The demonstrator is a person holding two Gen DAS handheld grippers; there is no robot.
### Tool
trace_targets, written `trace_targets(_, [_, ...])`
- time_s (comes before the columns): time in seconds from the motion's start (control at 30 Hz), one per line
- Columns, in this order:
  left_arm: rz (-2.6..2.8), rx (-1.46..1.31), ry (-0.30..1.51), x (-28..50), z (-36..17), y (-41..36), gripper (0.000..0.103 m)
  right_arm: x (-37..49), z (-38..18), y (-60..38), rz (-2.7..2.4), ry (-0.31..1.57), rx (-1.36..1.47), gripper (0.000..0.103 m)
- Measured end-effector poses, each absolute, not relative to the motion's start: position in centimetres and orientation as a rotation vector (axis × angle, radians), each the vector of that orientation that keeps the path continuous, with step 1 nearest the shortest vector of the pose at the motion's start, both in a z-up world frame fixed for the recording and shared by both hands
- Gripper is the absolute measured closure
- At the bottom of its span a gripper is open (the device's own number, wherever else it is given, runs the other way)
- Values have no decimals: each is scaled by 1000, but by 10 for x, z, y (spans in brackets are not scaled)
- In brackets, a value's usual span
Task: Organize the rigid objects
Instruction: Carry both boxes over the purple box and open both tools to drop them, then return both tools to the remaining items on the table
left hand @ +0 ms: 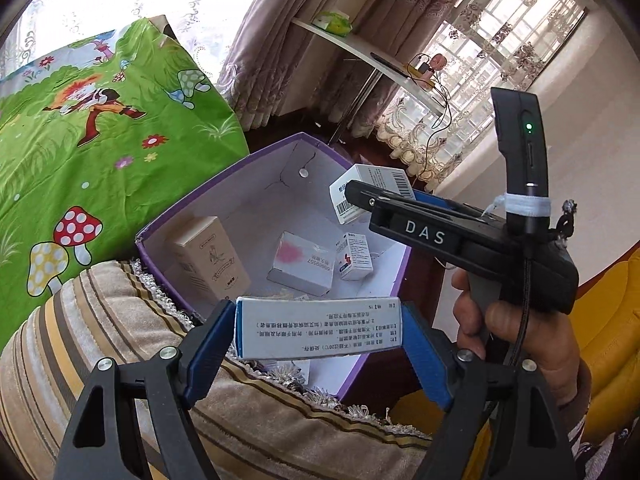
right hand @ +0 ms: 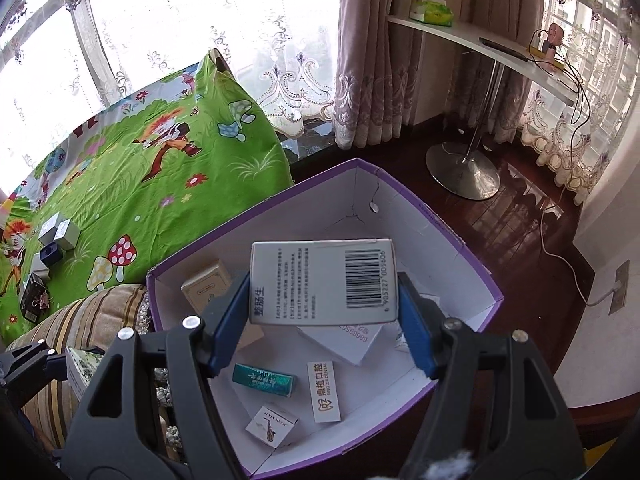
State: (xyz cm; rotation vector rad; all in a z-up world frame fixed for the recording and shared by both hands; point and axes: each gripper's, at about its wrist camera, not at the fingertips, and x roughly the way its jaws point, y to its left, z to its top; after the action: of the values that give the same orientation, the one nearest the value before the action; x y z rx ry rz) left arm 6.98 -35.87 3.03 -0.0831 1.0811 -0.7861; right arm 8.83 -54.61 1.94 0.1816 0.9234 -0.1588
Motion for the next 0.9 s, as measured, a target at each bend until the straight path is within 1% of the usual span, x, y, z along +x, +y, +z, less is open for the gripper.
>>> trace_targets(0.3, [-830, -84, 1088, 67, 29, -366, 9, 88, 15, -555, -194, 942, 188, 30])
trace_targets(0.47, [-826, -115, 1088, 69, 30, -360, 8, 90, 12, -551, -185, 963, 178, 29])
trace_targets(0.6, [-823, -128, 1085, 70, 32, -357, 4, 91, 10, -548, -178, 973, 174, 27])
trace_targets(0.9, [-800, -159, 1070, 72, 37, -339, 4, 91, 13, -542, -165, 974, 163, 24])
